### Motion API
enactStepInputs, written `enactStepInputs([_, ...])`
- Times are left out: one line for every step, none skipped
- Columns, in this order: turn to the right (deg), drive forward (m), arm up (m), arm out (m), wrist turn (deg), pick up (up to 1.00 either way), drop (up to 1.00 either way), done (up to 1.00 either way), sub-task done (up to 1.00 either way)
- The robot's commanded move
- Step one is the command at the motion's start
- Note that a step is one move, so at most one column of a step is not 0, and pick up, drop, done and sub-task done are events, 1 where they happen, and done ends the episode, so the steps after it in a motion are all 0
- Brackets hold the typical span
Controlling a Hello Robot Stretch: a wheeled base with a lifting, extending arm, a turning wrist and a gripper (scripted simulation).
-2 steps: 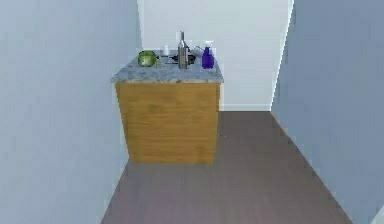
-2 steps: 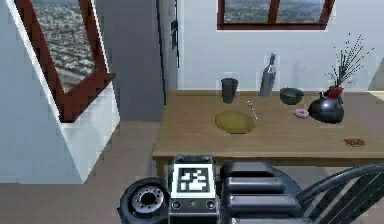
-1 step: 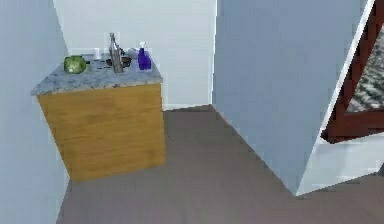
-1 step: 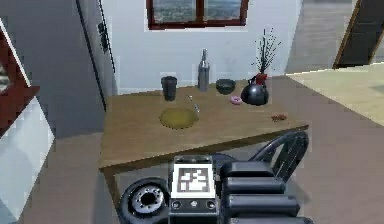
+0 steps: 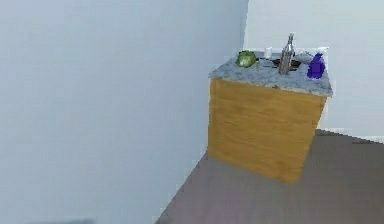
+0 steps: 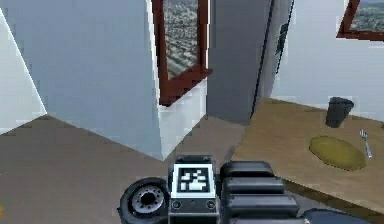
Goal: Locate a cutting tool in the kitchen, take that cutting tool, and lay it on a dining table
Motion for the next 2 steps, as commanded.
enactStepInputs([-45.0, 0.0, 0.0, 0.0, 0.0, 0.0, 0.0, 0.0, 0.0])
enactStepInputs([-9.0, 0.0, 0.0, 0.0, 0.0, 0.0, 0.0, 0.0, 0.0])
